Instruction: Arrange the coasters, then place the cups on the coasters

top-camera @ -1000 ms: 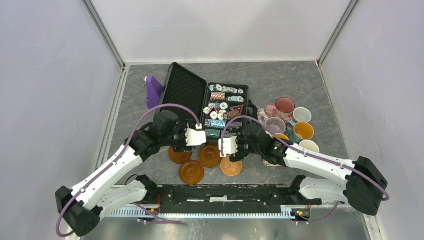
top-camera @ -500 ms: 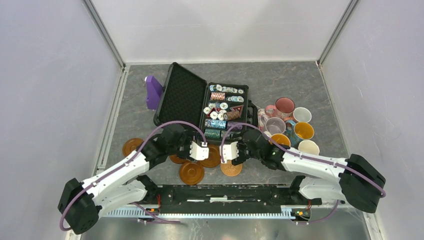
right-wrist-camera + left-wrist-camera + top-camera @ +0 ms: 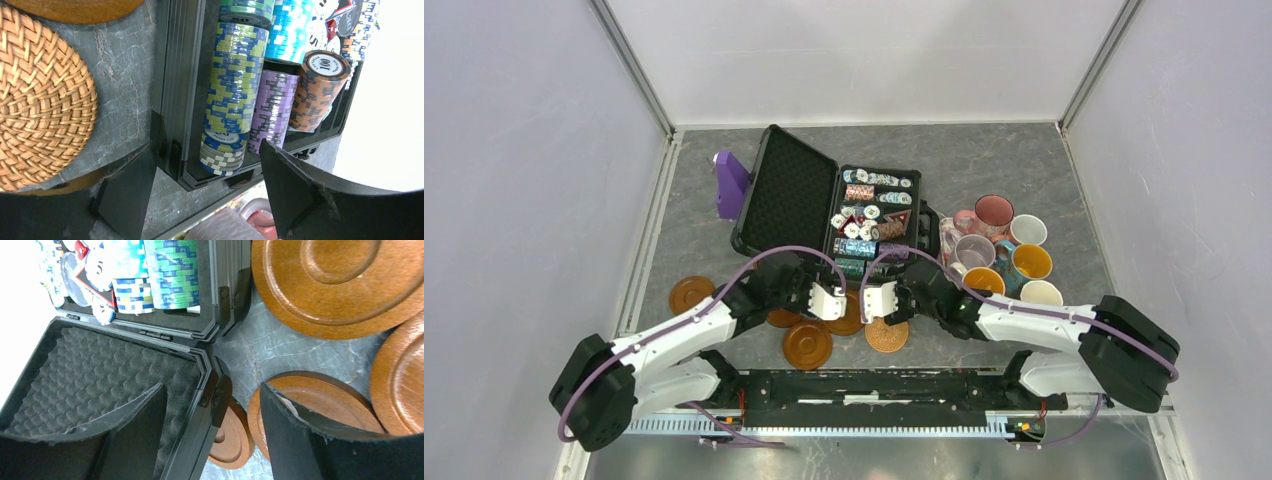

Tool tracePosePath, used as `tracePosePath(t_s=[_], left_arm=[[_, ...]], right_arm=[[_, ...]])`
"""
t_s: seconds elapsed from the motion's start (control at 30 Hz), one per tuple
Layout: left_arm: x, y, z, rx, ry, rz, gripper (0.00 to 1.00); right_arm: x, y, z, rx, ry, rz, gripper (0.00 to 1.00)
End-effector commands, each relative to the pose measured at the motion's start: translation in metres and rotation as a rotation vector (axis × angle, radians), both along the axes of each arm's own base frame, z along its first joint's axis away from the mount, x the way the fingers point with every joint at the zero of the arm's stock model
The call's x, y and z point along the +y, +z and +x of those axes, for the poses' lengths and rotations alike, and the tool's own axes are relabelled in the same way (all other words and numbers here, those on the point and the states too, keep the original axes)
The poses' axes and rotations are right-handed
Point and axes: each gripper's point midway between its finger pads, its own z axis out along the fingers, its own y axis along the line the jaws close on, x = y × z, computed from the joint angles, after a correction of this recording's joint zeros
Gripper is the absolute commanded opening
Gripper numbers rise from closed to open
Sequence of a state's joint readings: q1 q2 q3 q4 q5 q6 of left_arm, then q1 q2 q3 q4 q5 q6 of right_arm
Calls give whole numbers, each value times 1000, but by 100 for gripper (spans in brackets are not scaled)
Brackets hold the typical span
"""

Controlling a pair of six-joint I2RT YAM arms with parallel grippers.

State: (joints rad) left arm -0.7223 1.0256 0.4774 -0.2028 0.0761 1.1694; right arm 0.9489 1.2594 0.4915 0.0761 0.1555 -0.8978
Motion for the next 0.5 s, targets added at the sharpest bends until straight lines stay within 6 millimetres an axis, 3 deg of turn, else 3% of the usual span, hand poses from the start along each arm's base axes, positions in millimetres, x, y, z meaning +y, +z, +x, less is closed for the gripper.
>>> tracePosePath(t_s=[0.0, 0.27, 0.47], left_arm=[[-6, 21, 27, -122, 12, 8, 73], [-8, 27, 44, -134, 61, -19, 63], [-4, 35, 74, -110, 150, -49, 58]], right_arm=[[-1, 3, 10, -61, -30, -2, 80], [-9, 6, 29, -79, -92, 25, 75], [-16, 10, 47, -95, -145, 39, 73]])
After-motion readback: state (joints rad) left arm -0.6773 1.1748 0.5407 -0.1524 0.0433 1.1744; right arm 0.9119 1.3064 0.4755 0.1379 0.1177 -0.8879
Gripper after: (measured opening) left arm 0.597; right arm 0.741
